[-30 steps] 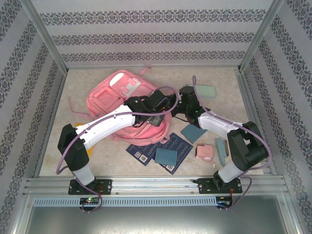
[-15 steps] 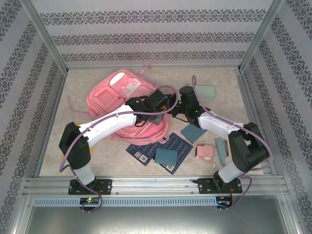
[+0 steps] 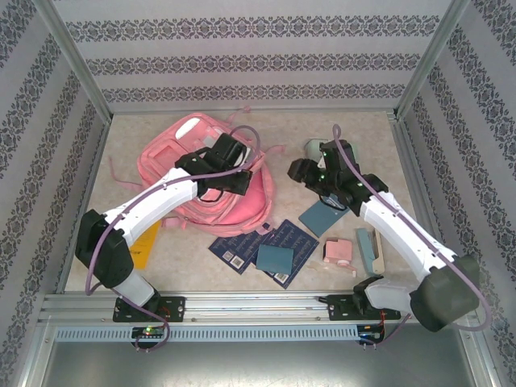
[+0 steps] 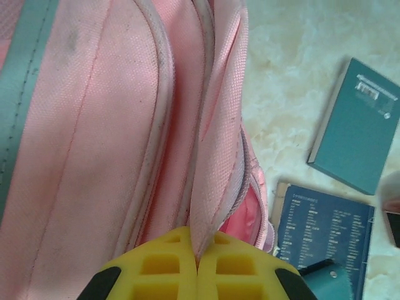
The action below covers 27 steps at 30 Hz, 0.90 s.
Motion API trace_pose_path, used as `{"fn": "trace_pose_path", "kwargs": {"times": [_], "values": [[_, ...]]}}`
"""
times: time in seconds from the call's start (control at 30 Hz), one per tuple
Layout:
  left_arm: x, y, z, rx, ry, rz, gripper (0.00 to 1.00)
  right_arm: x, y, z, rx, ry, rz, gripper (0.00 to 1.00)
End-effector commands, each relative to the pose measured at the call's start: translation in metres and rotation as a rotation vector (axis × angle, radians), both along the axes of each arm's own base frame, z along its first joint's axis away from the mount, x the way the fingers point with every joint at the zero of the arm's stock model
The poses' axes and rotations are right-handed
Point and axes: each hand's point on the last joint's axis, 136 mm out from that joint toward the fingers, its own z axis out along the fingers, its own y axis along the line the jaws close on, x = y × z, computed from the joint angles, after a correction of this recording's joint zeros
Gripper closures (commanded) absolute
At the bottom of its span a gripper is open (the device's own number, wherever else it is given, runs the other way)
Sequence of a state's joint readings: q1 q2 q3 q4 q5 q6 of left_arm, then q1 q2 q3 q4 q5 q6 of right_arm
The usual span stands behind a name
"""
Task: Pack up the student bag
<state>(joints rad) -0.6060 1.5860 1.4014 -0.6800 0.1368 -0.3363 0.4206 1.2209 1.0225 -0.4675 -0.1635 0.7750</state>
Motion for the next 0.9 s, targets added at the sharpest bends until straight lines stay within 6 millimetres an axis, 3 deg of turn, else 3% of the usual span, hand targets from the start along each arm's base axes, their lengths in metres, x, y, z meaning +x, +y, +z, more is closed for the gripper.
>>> {"fn": "trace_pose_path", "kwargs": {"times": [0.0, 0.13, 0.27, 0.33, 0.53, 0.63, 0.87], "values": [[0.010, -0.001, 0.044, -0.155, -0.081, 0.027, 1.00, -0.047, -0.041, -0.037, -0.297, 0.127, 0.070, 0.39], [0.005, -0.007, 0.052, -0.206, -0.077, 0.010, 0.99, -0.078, -0.061, -0.051, -0.392, 0.296, 0.081, 0.38], [-0.002, -0.007, 0.050, -0.239, -0.067, 0.006, 0.99, -0.096, -0.084, -0.055, -0.418, 0.361, -0.013, 0.29], [-0.006, -0.008, 0.045, -0.267, -0.058, 0.008, 0.99, -0.104, -0.103, -0.055, -0.459, 0.398, -0.073, 0.13], [-0.011, -0.011, 0.047, -0.315, -0.055, 0.001, 0.99, -0.134, -0.126, -0.090, -0.520, 0.611, -0.152, 0.07], [-0.013, -0.012, 0.053, -0.331, -0.065, -0.004, 0.99, -0.148, -0.130, -0.109, -0.572, 0.711, -0.108, 0.03], [-0.014, -0.010, 0.057, -0.330, -0.081, -0.004, 0.99, -0.160, -0.114, -0.132, -0.515, 0.771, 0.012, 0.02]]}}
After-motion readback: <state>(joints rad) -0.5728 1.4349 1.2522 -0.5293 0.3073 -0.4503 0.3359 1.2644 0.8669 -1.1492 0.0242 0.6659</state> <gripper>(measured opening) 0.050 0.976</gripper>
